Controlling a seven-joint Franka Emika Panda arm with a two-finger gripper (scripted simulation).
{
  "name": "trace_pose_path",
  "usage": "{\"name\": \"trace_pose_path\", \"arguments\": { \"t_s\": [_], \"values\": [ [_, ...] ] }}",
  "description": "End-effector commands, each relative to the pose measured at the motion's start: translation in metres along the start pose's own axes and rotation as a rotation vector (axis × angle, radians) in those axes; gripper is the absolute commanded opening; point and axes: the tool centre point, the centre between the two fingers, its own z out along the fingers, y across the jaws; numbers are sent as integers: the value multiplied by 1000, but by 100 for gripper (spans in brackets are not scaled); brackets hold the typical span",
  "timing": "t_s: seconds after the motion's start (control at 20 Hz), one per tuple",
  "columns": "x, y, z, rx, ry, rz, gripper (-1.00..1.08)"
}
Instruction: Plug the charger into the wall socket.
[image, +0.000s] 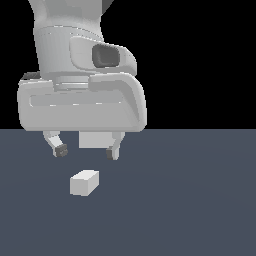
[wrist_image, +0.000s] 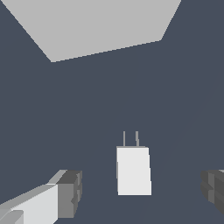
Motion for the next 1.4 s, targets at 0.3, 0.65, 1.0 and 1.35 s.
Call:
{"name": "trace_pose_path", "arguments": {
  "t_s": [0.3, 0.65, 1.0, 1.35],
  "values": [
    [-6, 0, 24, 0, 0, 0, 100],
    [-10, 1, 46, 0, -1, 1, 100],
    [-11, 1, 48, 0, -1, 1, -100],
    [-11, 0, 48, 0, -1, 1, -100]
  ]
}}
